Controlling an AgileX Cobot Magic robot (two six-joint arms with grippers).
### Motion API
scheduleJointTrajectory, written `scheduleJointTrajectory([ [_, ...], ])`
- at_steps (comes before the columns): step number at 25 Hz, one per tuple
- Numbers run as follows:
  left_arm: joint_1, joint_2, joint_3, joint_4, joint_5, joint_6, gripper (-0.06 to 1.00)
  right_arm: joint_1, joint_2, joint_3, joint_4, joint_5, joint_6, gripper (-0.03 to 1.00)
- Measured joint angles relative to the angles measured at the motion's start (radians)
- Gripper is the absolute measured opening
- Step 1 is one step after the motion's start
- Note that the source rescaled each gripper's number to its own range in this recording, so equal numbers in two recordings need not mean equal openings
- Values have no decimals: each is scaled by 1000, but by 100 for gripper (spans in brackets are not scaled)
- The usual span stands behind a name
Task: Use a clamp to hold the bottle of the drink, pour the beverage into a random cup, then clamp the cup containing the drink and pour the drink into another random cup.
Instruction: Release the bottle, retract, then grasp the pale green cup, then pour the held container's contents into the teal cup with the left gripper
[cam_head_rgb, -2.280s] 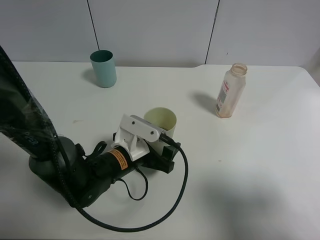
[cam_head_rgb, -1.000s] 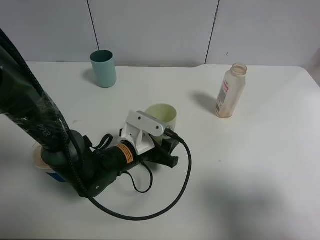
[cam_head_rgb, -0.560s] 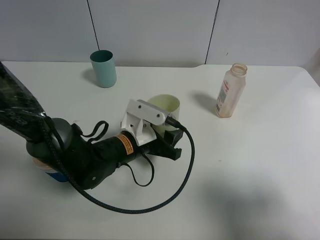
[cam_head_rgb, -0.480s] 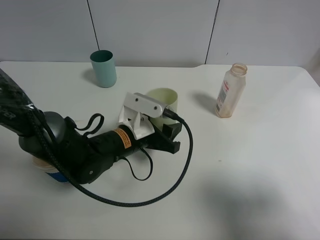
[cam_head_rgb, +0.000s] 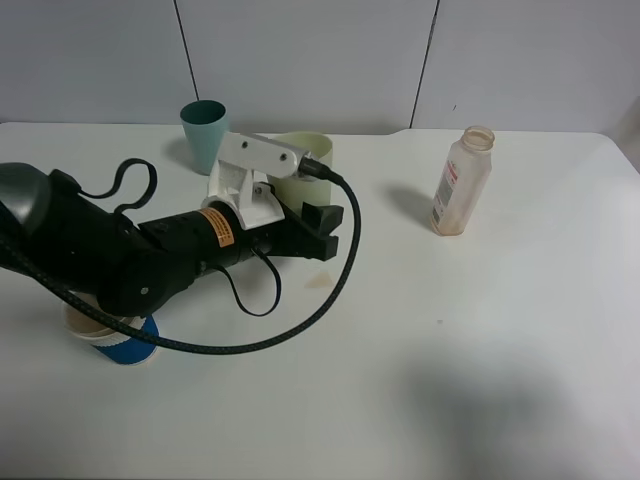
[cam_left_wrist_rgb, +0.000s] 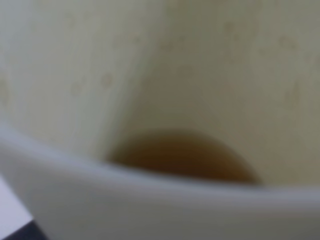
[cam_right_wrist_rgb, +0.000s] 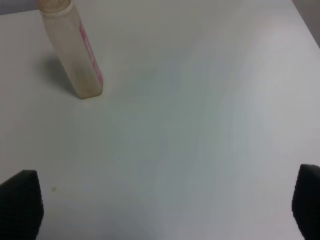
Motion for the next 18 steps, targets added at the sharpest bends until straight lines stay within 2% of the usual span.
scheduleJointTrajectory([
  [5, 80, -57, 0, 71, 65, 0, 2, 0, 0, 0, 0, 0, 0, 100],
  [11, 222, -102, 0, 193, 112, -22, 2, 0, 0, 0, 0, 0, 0, 100],
  [12, 222, -102, 0, 193, 112, -22, 2, 0, 0, 0, 0, 0, 0, 100],
  [15, 320, -126, -5, 230, 128, -30, 2, 0, 0, 0, 0, 0, 0, 100],
  [18, 379, -138, -5, 237, 130, -30, 2, 0, 0, 0, 0, 0, 0, 100],
])
